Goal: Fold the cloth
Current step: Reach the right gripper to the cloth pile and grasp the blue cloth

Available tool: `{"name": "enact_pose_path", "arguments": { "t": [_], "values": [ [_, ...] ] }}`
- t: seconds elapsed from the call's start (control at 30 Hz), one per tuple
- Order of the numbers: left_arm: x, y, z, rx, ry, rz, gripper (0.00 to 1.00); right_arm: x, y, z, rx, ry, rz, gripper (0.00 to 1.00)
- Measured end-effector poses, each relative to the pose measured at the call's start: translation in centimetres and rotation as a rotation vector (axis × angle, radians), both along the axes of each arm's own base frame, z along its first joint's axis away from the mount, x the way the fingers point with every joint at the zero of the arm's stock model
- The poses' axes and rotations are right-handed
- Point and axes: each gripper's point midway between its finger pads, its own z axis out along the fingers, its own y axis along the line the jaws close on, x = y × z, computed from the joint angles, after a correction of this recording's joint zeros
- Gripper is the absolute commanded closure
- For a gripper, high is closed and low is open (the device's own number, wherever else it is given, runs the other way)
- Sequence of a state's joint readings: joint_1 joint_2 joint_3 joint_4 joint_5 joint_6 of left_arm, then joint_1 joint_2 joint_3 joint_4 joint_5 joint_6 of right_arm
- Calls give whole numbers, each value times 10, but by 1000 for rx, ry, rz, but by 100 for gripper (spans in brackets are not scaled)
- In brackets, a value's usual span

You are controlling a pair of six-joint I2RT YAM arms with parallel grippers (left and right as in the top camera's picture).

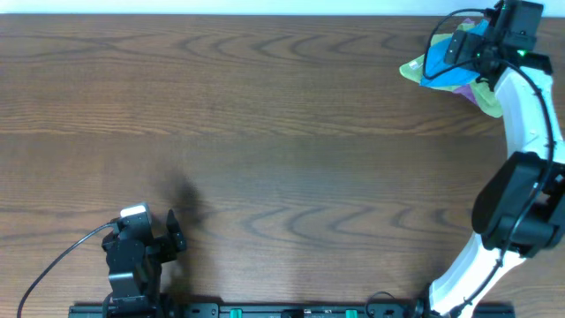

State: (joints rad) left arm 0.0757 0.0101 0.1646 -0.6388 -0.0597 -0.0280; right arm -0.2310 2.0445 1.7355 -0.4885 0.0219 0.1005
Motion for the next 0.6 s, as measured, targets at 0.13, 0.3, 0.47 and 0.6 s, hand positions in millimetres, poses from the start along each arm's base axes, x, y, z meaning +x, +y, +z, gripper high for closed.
{"name": "enact_pose_path", "arguments": {
  "t": [0.13,0.3,0.47,0.6],
  "values": [
    [0,0,0,0,-1,0,5,11,-5,-3,-6,-37,-20,8],
    [0,0,0,0,0,0,4,17,-9,-17,3,-37,-50,8],
    [0,0,0,0,0,0,5,19,-15,-43,2,-1,-86,6],
    [0,0,0,0,0,0,4,21,-18,-50,0,-3,-105,6]
  ]
}}
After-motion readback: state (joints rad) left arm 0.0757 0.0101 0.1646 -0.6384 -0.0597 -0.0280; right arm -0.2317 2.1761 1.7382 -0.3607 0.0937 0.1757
